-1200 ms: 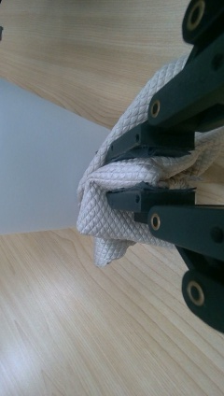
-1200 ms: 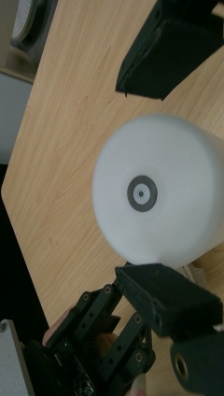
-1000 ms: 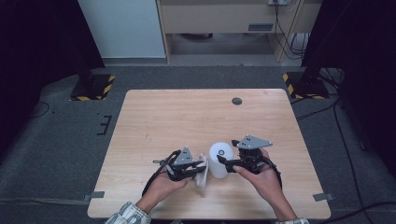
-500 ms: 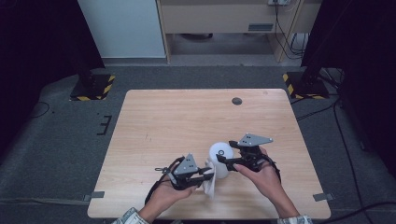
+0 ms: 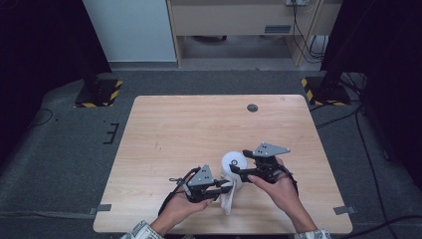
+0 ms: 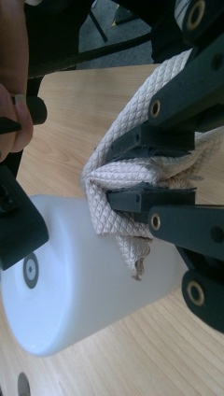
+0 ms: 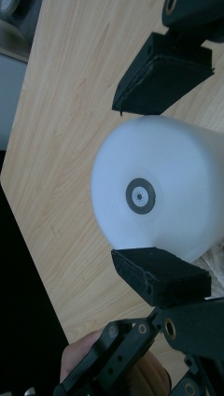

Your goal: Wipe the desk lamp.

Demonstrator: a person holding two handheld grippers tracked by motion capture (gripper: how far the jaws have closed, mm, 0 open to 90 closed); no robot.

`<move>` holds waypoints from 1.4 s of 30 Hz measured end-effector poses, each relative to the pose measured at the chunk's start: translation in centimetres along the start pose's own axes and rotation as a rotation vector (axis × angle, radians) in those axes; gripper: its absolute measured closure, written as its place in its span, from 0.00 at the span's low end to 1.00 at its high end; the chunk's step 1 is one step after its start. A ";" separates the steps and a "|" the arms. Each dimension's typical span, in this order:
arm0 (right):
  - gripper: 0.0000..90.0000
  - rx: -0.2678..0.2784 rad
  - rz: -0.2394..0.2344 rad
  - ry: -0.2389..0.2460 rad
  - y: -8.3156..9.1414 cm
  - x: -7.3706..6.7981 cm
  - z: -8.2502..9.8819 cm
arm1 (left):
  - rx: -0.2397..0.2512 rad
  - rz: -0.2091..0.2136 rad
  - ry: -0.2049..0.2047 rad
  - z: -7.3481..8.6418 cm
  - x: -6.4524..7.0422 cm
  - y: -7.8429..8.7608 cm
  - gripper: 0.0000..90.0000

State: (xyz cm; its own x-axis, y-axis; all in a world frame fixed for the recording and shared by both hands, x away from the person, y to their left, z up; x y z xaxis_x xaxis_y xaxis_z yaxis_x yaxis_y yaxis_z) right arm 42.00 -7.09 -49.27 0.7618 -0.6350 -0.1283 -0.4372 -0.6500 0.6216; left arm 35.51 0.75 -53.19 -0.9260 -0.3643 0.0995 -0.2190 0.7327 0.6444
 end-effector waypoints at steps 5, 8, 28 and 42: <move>0.27 0.004 -0.007 0.000 0.0 0.1 0.0 | -0.075 0.008 -0.019 1.2 0.0 -2.0 0.84; 0.27 0.005 -0.001 0.000 0.0 0.1 0.0 | -0.053 0.016 -0.022 0.7 0.1 -1.7 0.84; 0.28 0.008 0.004 0.008 0.0 0.1 -0.1 | 0.072 0.005 -0.019 -1.7 -0.4 1.8 0.84; 0.28 0.013 0.001 0.006 0.0 0.1 0.0 | 0.053 -0.022 -0.004 -1.1 -2.1 3.0 0.84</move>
Point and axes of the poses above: each handheld gripper's, and its own axes: y roughly backward along the jaws, z roughly out of its underside, x roughly to its right, the point moved 10 cm from there along -y, roughly forward along the jaws, and after that the axes turned 11 degrees about -x, right-handed, at the moved point
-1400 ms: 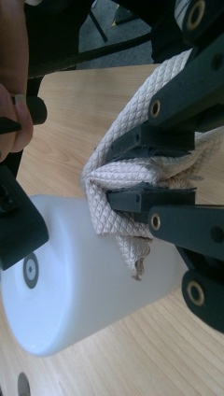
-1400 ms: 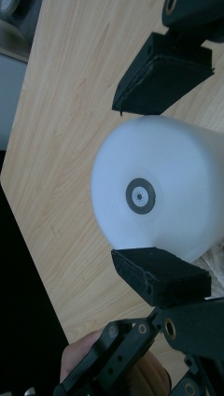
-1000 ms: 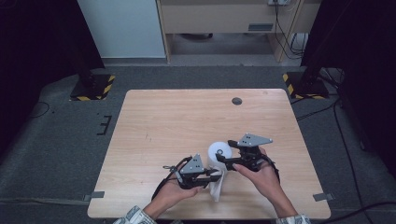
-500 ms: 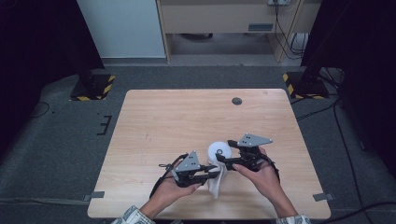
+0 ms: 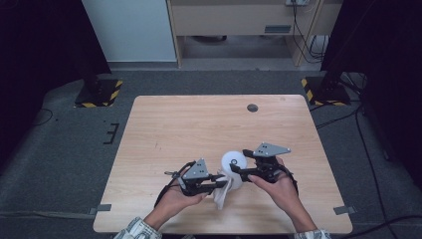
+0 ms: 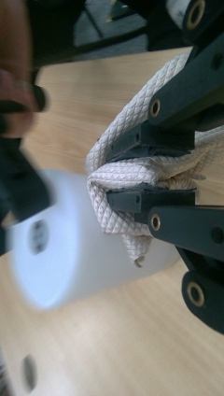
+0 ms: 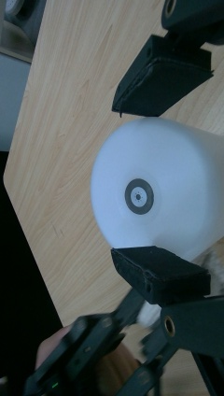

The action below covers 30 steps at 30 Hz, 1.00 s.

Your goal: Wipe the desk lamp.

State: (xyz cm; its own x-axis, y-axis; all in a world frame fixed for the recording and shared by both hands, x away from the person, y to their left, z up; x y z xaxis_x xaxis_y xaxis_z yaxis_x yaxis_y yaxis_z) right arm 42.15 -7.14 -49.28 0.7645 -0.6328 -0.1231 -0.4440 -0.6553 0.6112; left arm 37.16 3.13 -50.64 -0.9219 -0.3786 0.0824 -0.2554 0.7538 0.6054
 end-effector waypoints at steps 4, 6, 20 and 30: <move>0.28 0.000 0.000 -0.001 0.0 0.0 0.0 | 0.022 -0.025 0.029 0.0 -1.0 0.8 0.84; 0.28 0.000 0.000 -0.001 0.0 0.0 0.0 | -0.010 -0.033 0.029 0.5 -1.1 0.3 0.84; 0.27 0.001 0.005 -0.003 0.0 0.0 0.0 | -0.135 -0.127 0.091 3.4 -4.5 -1.9 0.84; 0.06 -0.037 0.000 0.047 -0.6 -0.7 0.7 | -0.145 -0.169 0.103 3.8 -5.5 -2.3 0.84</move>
Point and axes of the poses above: each handheld gripper's, and its own axes: y roughly backward along the jaws, z roughly out of its underside, x roughly to its right, the point moved 10 cm from there along -y, roughly forward along the jaws, and after that the axes turned 11 degrees about -x, right-handed, at the moved point
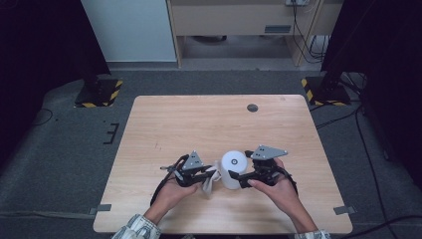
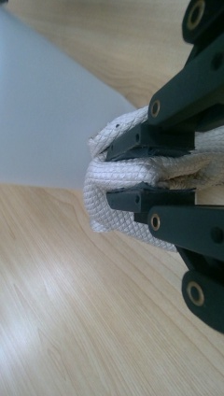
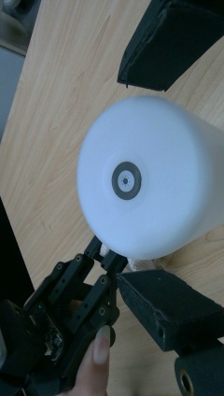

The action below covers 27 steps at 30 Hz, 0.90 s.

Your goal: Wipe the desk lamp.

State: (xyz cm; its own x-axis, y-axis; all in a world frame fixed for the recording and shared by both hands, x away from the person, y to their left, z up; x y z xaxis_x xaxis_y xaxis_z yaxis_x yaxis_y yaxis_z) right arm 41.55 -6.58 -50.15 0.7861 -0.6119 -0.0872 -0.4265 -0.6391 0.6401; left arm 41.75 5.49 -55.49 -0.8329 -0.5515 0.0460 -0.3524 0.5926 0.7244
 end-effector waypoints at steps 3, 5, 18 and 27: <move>0.06 -0.005 0.004 0.005 -0.5 -0.1 0.0 | -0.006 -0.001 0.003 0.0 0.0 -0.4 0.84; 0.10 -0.015 0.025 0.013 -1.1 0.2 0.0 | -0.022 0.001 -0.004 0.2 0.2 -0.9 0.84; 0.10 -0.025 0.049 0.042 -1.4 0.3 0.2 | -0.090 0.091 -0.098 1.0 5.2 -1.9 0.84; 0.10 -0.026 0.054 0.047 -1.4 0.2 0.2 | -0.045 0.116 -0.152 -0.3 7.4 -1.7 0.84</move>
Point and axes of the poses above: each handheld gripper's, and its own axes: y roughly backward along the jaws, z roughly out of its underside, x roughly to its right, the point moved 10 cm from there along -y, roughly forward along the jaws, and after that the axes turned 11 degrees about -x, right-handed, at the moved point
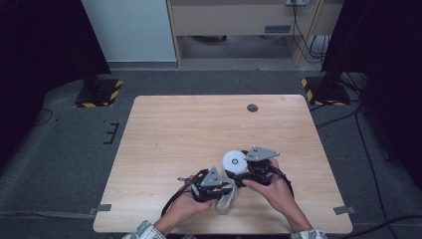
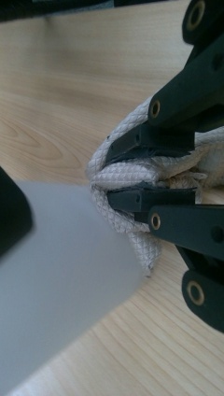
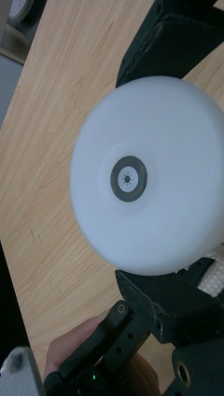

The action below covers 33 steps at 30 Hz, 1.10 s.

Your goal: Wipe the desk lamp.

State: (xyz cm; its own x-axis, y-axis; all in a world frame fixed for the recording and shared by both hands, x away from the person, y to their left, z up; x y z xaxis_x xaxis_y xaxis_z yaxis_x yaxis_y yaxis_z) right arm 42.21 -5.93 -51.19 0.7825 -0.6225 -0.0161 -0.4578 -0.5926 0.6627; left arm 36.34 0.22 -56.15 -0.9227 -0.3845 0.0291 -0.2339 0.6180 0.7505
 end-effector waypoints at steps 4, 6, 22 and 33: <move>0.10 -0.005 -0.004 -0.005 0.1 0.1 0.1 | 0.009 0.000 0.010 0.1 -0.6 0.6 0.85; 0.10 -0.006 -0.003 -0.004 0.2 0.1 0.2 | 0.022 -0.015 0.020 0.2 -1.3 1.4 0.85; 0.10 -0.013 -0.051 0.032 0.0 -1.6 0.1 | 0.181 -0.131 0.131 -0.5 -6.0 5.6 0.85; 0.09 -0.014 -0.051 0.012 -0.4 -2.3 0.0 | 0.145 -0.147 0.180 0.3 -6.7 5.1 0.85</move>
State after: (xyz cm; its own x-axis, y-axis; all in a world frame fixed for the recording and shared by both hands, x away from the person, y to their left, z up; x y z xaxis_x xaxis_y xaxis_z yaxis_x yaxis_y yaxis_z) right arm 40.55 -4.25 -51.43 0.8095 -0.5856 -0.0414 -0.4113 -0.6161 0.6718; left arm 41.22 6.16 -52.71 -0.8095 -0.5847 0.0532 -0.4144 0.6332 0.6537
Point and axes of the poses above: each handheld gripper's, and its own axes: y roughly backward along the jaws, z roughly out of its underside, x roughly to its right, the point moved 10 cm from there along -y, roughly forward along the jaws, and after that the axes turned 11 degrees about -x, right-handed, at the moved point
